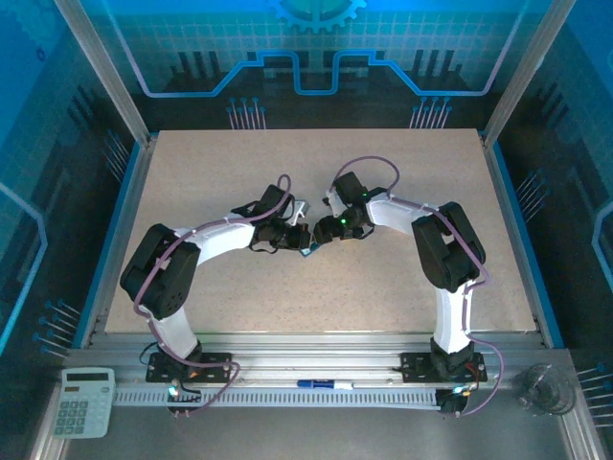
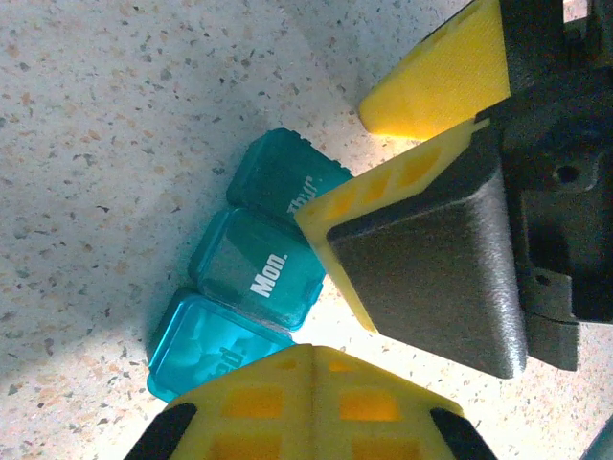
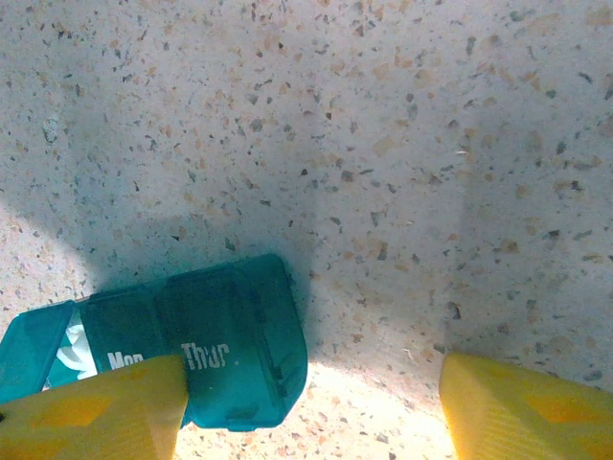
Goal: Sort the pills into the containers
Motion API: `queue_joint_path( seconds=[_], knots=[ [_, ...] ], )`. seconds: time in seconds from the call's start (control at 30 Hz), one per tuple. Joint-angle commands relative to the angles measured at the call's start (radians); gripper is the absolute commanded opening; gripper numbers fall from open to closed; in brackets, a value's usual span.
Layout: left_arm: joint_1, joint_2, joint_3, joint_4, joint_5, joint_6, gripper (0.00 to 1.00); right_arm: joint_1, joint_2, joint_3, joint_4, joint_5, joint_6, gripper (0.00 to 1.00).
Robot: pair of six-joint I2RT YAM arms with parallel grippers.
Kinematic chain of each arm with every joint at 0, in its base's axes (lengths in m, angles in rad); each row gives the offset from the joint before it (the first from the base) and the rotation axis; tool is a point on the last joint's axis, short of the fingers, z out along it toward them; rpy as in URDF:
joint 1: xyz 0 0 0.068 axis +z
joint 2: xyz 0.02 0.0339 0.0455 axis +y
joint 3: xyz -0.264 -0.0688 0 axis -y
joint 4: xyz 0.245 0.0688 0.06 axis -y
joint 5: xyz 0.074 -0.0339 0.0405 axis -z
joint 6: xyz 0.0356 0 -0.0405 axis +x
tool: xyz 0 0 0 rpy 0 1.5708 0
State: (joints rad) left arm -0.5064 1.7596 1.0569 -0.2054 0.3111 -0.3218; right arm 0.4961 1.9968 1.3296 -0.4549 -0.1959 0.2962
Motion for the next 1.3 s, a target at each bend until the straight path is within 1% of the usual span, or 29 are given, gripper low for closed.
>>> queue_joint_path(
  seconds=[0.0, 0.57, 0.83, 1.0, 1.27],
  knots=[
    [-0.009, 0.024, -0.017, -0.033, -0.004, 0.009, 0.00, -0.008, 0.043, -0.021, -0.017, 0.006, 0.011, 0.71],
    [-0.021, 0.105, -0.023, -0.046, -0.056, 0.047, 0.00, -0.008, 0.045, -0.020, -0.019, 0.003, 0.016, 0.71],
    [-0.027, 0.101, -0.019, -0.061, -0.081, 0.059, 0.00, -0.008, 0.050, -0.014, -0.021, 0.002, 0.018, 0.71],
    [-0.026, 0.085, 0.013, -0.085, -0.091, 0.076, 0.00, -0.012, 0.059, 0.011, -0.031, 0.001, 0.023, 0.71],
    [-0.026, 0.082, 0.075, -0.141, -0.138, 0.113, 0.00, -0.012, 0.079, 0.081, -0.057, -0.012, 0.032, 0.71]
  ],
)
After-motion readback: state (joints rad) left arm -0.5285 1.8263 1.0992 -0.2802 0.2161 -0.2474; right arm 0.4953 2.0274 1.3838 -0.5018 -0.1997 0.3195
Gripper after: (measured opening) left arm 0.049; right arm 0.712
